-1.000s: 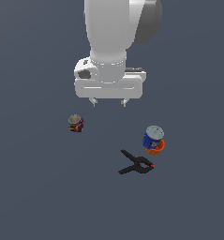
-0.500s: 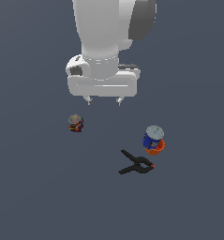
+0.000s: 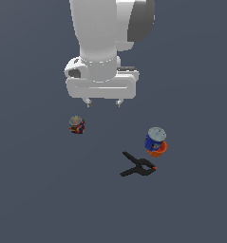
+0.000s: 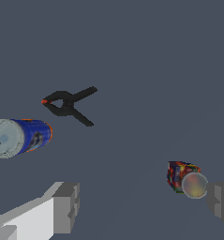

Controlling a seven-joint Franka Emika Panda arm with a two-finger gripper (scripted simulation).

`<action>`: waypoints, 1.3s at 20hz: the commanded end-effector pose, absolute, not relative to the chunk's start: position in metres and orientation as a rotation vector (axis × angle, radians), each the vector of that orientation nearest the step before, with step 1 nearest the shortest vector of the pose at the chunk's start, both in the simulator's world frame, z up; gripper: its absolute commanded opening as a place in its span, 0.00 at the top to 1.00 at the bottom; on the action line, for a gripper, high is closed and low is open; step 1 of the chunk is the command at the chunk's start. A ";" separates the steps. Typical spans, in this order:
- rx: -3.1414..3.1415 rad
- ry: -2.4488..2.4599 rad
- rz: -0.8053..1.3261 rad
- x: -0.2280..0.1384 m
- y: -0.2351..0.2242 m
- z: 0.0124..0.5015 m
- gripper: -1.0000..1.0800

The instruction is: Pick up a designated object from a clutter of objects.

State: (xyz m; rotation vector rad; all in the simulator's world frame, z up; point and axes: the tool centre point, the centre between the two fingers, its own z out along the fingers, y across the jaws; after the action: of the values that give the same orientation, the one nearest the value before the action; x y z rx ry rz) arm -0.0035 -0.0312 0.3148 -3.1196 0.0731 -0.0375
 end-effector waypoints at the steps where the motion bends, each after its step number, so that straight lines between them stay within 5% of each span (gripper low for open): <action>1: -3.119 0.076 -0.035 -0.004 -0.037 0.308 0.04; 12: -3.114 0.103 -0.028 -0.023 -0.097 0.238 0.04; 26: -3.129 0.159 -0.008 -0.098 -0.189 0.129 0.04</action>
State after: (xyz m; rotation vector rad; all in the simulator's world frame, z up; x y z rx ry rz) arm -0.0902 -0.1825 0.1366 -3.1264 0.1558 -0.0087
